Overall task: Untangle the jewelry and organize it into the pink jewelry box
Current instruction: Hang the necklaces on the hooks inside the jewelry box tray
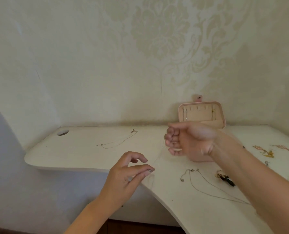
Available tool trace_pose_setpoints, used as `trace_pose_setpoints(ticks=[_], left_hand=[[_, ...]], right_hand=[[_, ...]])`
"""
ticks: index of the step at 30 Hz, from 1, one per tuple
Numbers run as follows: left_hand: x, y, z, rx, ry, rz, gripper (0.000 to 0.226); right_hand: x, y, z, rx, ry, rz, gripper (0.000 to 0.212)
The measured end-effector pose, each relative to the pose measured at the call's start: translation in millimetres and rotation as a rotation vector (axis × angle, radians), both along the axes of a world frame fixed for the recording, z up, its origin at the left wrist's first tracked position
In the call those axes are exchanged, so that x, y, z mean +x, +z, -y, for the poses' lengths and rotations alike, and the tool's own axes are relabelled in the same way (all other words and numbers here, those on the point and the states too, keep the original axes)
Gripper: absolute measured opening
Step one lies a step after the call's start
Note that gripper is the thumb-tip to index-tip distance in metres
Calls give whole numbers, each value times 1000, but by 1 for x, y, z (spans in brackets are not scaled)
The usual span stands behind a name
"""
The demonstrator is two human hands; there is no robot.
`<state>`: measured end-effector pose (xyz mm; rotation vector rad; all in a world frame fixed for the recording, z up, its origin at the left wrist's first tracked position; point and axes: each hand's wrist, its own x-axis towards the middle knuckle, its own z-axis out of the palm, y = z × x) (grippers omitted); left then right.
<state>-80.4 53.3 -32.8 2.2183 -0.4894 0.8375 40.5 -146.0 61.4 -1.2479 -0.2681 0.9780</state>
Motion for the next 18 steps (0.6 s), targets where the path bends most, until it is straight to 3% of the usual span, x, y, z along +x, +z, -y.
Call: trace_pose_setpoints(ticks=[8,10,13,18], left_hand=[[10,3,10,93,-78,-31,19],[14,7,16,125,-83,-40,18],[19,11,29,120,-82,-87,15],[36,24,46,-73,-29,-38,8]], right_hand=[[34,23,61,257,-215,2,16],[37,26,70,225,-226,46,20],[36,31,81,110,-272,123,11],[37,39,101,17,-355,173,8]])
